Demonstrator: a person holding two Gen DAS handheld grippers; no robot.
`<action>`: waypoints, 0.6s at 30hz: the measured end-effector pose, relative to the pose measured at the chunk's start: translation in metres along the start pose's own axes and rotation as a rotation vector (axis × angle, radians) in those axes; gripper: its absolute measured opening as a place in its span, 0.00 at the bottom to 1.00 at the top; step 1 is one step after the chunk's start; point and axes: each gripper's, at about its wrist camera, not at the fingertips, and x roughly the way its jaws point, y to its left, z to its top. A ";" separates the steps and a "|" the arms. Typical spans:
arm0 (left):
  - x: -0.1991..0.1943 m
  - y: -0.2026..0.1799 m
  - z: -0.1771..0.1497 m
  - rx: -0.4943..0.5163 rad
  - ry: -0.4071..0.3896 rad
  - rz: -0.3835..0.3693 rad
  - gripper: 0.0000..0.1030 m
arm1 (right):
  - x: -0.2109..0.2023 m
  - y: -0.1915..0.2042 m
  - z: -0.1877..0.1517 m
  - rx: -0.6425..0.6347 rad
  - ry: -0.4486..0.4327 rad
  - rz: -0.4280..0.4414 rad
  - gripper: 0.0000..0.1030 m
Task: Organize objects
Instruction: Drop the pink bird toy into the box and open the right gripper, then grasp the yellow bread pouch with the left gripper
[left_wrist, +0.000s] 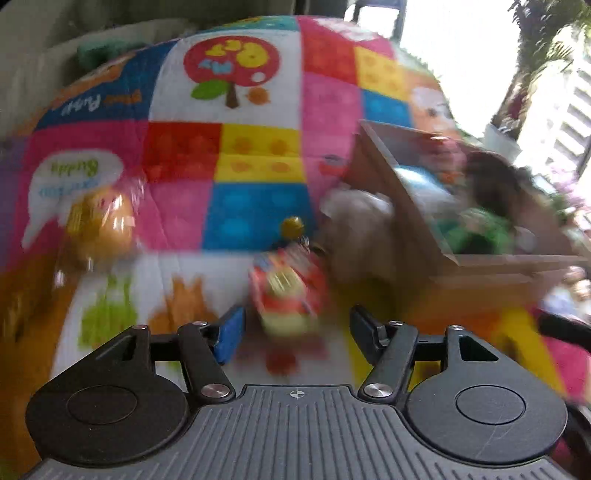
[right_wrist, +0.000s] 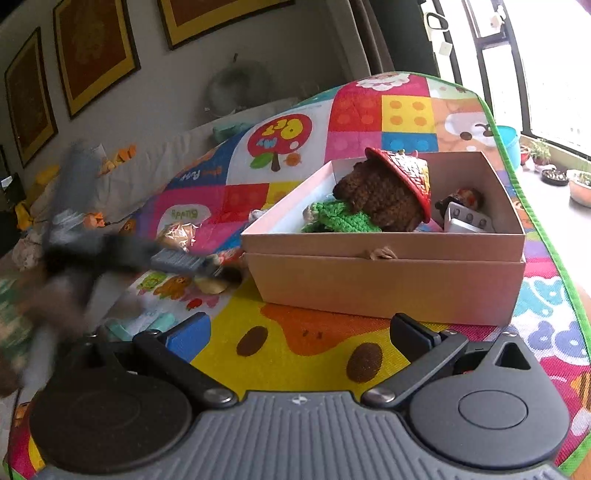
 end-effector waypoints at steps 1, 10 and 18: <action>-0.019 0.004 -0.007 -0.028 -0.034 -0.025 0.66 | 0.000 0.000 0.000 0.000 -0.002 -0.001 1.00; -0.101 0.042 -0.050 -0.065 -0.090 0.033 0.66 | -0.003 0.001 -0.002 -0.002 -0.005 -0.004 1.00; -0.078 0.039 -0.072 -0.065 0.015 -0.035 0.66 | -0.002 0.001 -0.002 -0.006 -0.001 -0.015 1.00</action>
